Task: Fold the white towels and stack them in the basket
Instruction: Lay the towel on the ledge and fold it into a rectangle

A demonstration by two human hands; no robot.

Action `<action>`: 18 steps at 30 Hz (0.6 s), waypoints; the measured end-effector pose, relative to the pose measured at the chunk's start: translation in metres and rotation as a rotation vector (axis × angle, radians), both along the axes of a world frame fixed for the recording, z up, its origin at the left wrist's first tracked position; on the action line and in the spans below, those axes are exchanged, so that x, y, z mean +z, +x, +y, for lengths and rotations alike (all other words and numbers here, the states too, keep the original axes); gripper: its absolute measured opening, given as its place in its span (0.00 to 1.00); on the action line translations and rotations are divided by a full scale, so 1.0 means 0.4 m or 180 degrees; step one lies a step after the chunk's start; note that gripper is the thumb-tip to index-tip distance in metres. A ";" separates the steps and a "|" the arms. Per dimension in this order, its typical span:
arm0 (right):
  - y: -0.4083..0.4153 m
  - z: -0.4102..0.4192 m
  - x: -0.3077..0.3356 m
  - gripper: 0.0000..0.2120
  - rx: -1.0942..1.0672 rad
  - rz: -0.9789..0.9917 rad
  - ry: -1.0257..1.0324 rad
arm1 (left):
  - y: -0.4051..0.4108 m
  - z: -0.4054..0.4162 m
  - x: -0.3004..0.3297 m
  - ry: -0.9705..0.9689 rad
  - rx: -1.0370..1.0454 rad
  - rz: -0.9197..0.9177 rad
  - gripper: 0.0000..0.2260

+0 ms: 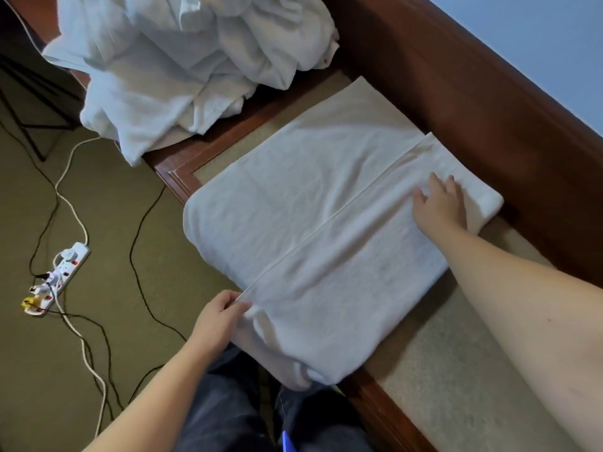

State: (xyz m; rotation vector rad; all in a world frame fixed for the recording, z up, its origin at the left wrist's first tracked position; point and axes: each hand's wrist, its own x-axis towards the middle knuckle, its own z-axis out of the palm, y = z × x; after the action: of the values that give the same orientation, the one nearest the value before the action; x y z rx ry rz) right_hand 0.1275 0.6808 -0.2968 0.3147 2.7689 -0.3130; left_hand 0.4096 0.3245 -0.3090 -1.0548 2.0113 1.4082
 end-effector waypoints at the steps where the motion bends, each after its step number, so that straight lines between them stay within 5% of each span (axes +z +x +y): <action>1: 0.012 0.005 -0.004 0.29 -0.0048 0.0000 -0.0026 | 0.010 0.003 -0.009 0.0036 0.0037 0.0018 0.05; 6: 0.051 0.030 -0.018 0.29 -0.0110 -0.0025 -0.0225 | 0.020 0.066 0.019 -0.1380 -0.0226 0.0780 0.15; 10: 0.077 0.048 -0.031 0.29 -0.0077 -0.0032 -0.0175 | -0.060 0.200 0.066 -0.1608 -0.1275 0.1624 0.23; 14: 0.064 0.085 -0.039 0.31 0.0048 -0.0245 0.0008 | -0.147 0.319 0.032 -0.1714 -0.2743 0.1347 0.48; 18: 0.028 0.131 -0.043 0.34 0.0229 -0.0439 0.0349 | -0.167 0.349 -0.013 -0.1944 -0.3245 0.0984 0.63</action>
State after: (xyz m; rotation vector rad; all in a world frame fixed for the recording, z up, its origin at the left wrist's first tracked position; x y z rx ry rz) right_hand 0.1385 0.7330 -0.3139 0.2527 2.6588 -0.1170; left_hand 0.3428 0.4640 -0.3143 0.1220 2.6635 0.4253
